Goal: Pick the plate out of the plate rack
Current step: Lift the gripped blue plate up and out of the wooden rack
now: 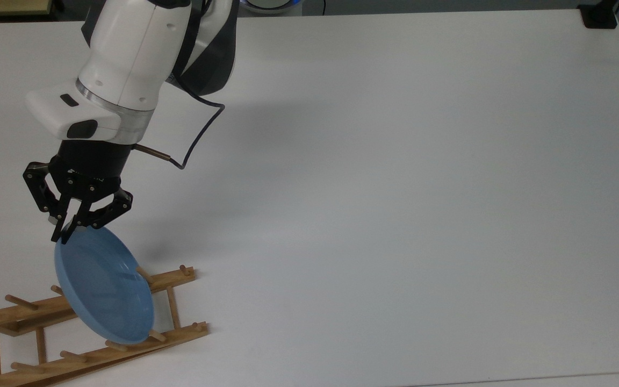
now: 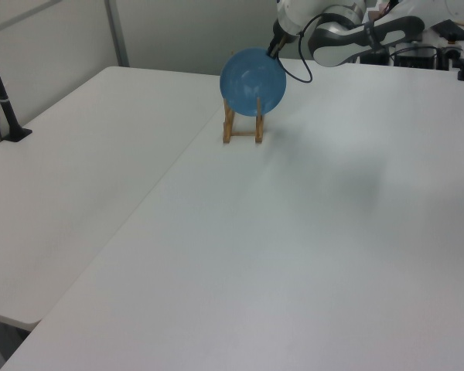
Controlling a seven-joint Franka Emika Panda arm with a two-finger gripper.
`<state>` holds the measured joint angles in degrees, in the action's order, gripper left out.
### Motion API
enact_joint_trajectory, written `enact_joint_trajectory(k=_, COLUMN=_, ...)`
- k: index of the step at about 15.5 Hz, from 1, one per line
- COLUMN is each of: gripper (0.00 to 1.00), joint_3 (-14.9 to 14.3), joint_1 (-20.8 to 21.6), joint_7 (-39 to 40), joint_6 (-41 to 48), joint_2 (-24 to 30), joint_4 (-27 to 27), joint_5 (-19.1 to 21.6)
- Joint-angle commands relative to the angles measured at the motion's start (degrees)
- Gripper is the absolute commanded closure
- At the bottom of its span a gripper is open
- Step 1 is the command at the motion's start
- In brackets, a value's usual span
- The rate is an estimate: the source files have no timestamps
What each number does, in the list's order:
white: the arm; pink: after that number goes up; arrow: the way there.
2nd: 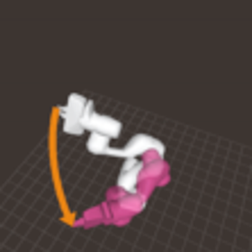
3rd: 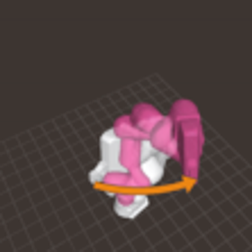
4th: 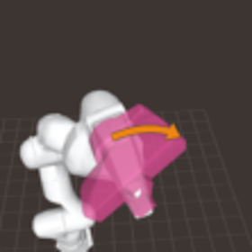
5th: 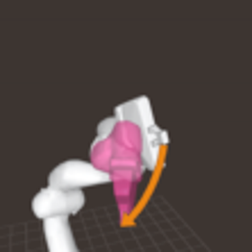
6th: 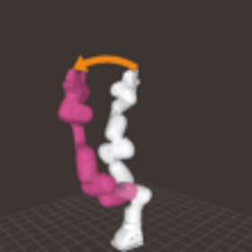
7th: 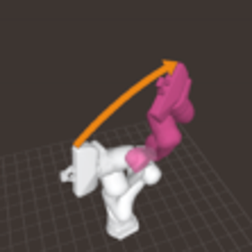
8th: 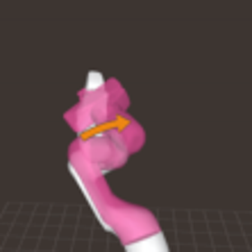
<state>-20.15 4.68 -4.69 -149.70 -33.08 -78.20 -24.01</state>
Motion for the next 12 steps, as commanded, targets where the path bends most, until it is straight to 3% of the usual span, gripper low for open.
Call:
enact_joint_trajectory(k=1, gripper=1.0, joint_3=-0.86, joint_1=0.06, joint_7=0.82, joint_6=-3.14, joint_2=0.82, joint_4=1.28, joint_5=-1.3)
enact_joint_trajectory(k=4, gripper=1.0, joint_3=-1.74, joint_1=0.32, joint_7=0.21, joint_6=-3.05, joint_2=1.26, joint_4=3.57, joint_5=-1.22)
enact_joint_trajectory(k=9, gripper=1.0, joint_3=-1.13, joint_1=0.41, joint_7=-9.61, joint_6=-2.97, joint_2=4.42, joint_4=3.76, joint_5=-0.08)
enact_joint_trajectory(k=11, gripper=1.0, joint_3=-0.34, joint_1=1.29, joint_7=-13.4, joint_6=-2.7, joint_2=6.96, joint_4=1.14, joint_5=4.03)
enact_joint_trajectory(k=12, gripper=1.0, joint_3=0.54, joint_1=2.25, joint_7=-13.59, joint_6=-2.44, joint_2=8.2, joint_4=-0.88, joint_5=8.49)
